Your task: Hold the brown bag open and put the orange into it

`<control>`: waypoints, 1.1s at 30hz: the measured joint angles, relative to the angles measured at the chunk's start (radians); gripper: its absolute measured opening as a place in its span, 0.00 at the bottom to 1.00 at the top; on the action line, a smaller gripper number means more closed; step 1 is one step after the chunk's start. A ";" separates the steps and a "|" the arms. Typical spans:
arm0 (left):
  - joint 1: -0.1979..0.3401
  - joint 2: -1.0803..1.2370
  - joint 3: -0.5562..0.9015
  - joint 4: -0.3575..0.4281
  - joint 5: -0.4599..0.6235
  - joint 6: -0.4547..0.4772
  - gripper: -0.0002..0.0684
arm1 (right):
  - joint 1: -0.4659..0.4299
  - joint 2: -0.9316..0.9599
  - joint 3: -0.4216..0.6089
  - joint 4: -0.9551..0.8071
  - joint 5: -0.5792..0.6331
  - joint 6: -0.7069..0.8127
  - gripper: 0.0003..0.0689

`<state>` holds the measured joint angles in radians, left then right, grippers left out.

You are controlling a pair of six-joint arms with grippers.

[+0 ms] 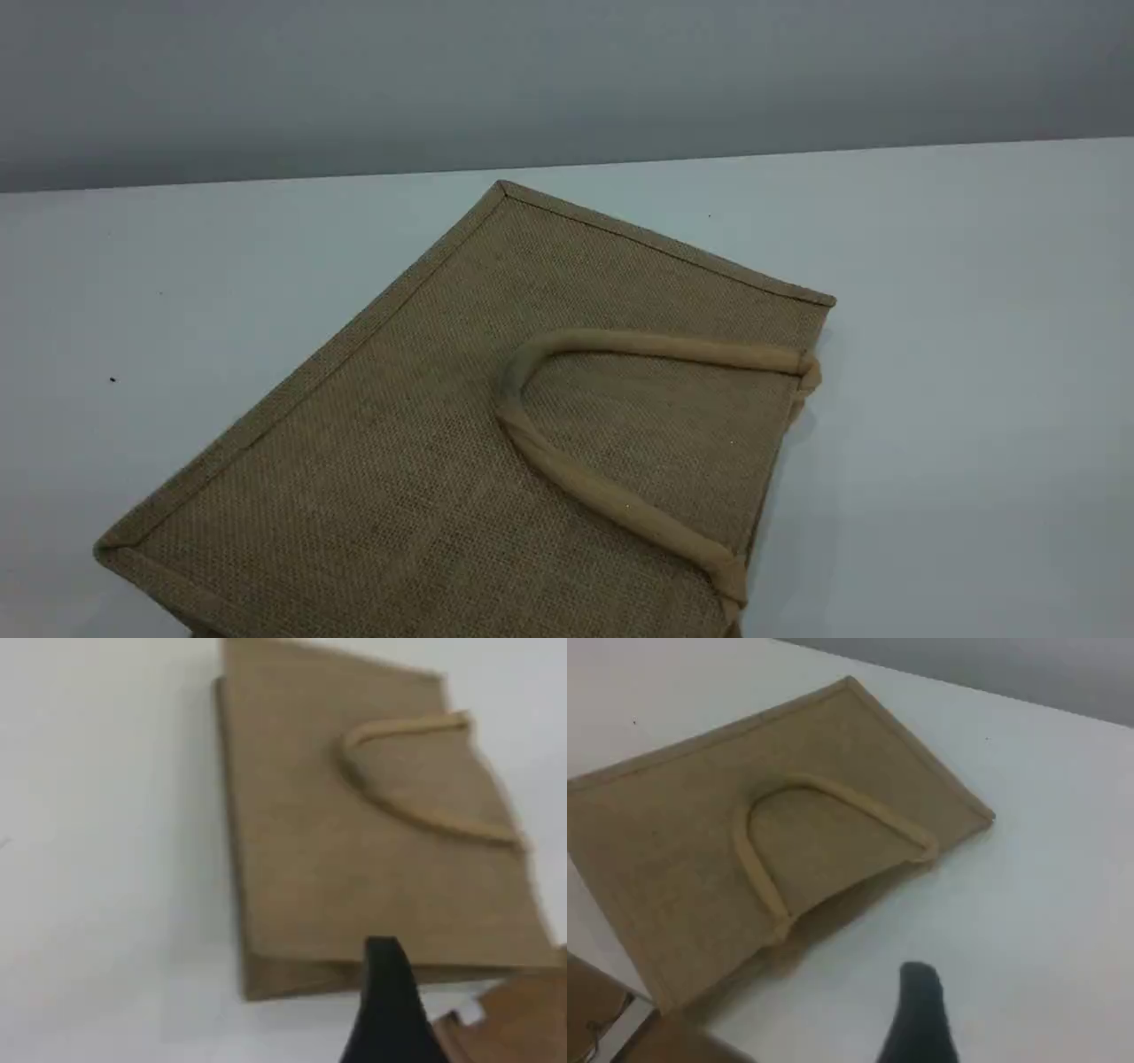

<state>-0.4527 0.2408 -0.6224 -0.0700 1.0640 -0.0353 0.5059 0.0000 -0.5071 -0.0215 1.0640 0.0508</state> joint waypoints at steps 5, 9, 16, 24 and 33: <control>0.000 -0.049 0.078 0.084 -0.002 -0.005 0.61 | 0.000 0.000 0.000 0.000 0.000 0.000 0.69; 0.000 -0.072 0.105 0.104 -0.005 -0.002 0.61 | 0.000 0.000 0.000 0.000 0.001 0.000 0.69; 0.000 -0.090 0.121 0.120 0.017 -0.001 0.61 | -0.009 0.000 0.000 0.002 0.001 -0.001 0.69; 0.000 -0.090 0.120 0.120 0.017 0.000 0.61 | -0.255 0.000 0.001 0.021 0.001 -0.001 0.69; 0.000 -0.090 0.120 0.120 0.017 0.000 0.61 | -0.426 0.000 0.001 0.021 0.001 -0.001 0.69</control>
<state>-0.4527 0.1513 -0.5025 0.0502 1.0806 -0.0349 0.0803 0.0000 -0.5063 0.0000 1.0651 0.0494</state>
